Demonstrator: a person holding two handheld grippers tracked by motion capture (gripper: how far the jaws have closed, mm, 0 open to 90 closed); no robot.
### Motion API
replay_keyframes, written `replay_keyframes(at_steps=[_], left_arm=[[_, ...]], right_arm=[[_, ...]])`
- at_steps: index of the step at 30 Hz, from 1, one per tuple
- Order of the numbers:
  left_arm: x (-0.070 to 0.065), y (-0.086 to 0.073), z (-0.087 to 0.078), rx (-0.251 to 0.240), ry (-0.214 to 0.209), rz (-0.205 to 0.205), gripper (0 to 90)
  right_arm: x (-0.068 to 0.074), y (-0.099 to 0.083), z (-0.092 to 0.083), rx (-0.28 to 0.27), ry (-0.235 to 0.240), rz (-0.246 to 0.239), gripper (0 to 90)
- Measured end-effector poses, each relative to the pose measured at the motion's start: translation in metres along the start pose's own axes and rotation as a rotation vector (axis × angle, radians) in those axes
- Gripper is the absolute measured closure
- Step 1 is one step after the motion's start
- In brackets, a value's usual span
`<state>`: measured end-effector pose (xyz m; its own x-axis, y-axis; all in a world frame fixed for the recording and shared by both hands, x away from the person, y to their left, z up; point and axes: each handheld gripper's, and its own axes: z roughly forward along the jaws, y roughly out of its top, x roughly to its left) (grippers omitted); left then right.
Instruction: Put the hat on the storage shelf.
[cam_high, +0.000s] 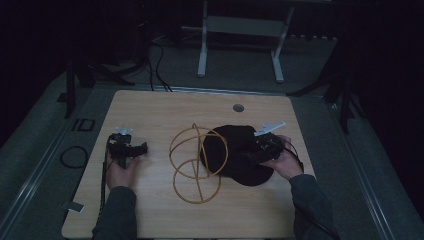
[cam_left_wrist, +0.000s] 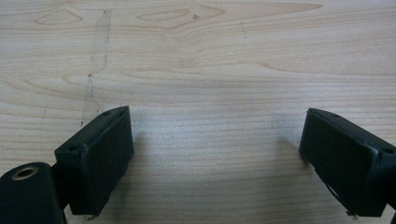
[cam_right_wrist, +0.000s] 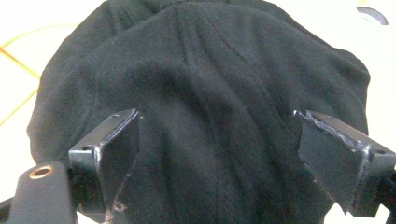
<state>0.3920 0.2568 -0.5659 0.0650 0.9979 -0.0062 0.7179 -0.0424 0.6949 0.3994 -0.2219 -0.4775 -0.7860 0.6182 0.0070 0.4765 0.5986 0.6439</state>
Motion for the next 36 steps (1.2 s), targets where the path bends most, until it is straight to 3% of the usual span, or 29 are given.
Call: replay_keyframes(at_steps=[16, 21, 25, 26, 28, 36], left_arm=[[0.0, 0.0, 0.0, 0.0, 0.0, 0.0, 9.5], [0.0, 0.0, 0.0, 0.0, 0.0, 0.0, 9.5], [0.0, 0.0, 0.0, 0.0, 0.0, 0.0, 9.5], [0.0, 0.0, 0.0, 0.0, 0.0, 0.0, 9.5], [0.0, 0.0, 0.0, 0.0, 0.0, 0.0, 9.5], [0.0, 0.0, 0.0, 0.0, 0.0, 0.0, 9.5]], right_arm=[[0.0, 0.013, 0.016, 0.047, 0.03, -0.019, 13.4], [0.002, 0.014, 0.024, 0.082, 0.044, -0.036, 17.3], [0.004, 0.014, 0.025, 0.091, 0.058, -0.046, 27.8], [0.006, 0.015, 0.025, 0.104, 0.03, -0.058, 41.9], [0.004, 0.016, 0.024, 0.111, 0.019, -0.049, 55.2], [0.004, 0.014, 0.024, 0.142, 0.046, -0.067, 83.6]])
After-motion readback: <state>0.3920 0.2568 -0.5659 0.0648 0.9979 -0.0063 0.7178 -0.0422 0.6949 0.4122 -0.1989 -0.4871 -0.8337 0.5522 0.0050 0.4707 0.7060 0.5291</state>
